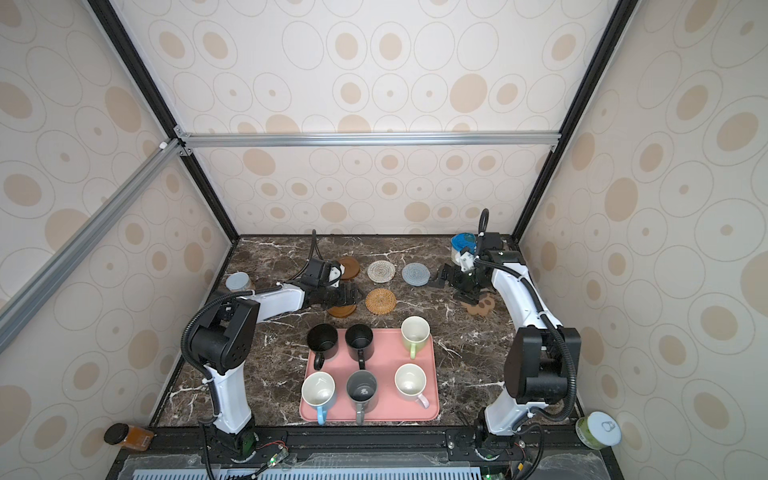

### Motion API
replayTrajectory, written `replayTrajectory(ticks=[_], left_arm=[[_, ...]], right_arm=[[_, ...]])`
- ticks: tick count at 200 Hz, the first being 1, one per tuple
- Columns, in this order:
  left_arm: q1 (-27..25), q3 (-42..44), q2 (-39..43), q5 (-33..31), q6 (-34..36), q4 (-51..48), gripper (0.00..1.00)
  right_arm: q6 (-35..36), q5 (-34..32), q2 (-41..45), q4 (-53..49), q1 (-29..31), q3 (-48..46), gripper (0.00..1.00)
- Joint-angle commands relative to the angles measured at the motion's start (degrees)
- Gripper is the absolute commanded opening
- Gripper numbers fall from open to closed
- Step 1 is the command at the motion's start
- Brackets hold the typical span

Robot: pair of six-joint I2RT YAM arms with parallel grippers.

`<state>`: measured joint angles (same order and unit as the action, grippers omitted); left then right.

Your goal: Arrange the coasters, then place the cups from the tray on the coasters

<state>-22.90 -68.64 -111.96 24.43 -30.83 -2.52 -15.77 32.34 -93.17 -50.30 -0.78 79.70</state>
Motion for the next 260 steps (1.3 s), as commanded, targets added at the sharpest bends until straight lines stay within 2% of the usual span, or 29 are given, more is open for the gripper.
replayTrajectory(ticks=[1,140,260], left_arm=[[-0.22,-1.06,-1.93,-1.78,1.47,-1.25,1.00],[0.33,-1.93,-2.87,-6.82,2.79,-2.90,1.00],[1.34,0.09,-1.57,-7.69,1.55,-1.61,1.00]], right_arm=[[0.11,-0.43,2.19,0.55,-0.26,-1.06,0.99],[-0.25,-0.31,3.95,0.82,-0.81,-2.64,0.99],[-0.27,-0.54,4.76,0.82,-1.43,-2.97,0.99]])
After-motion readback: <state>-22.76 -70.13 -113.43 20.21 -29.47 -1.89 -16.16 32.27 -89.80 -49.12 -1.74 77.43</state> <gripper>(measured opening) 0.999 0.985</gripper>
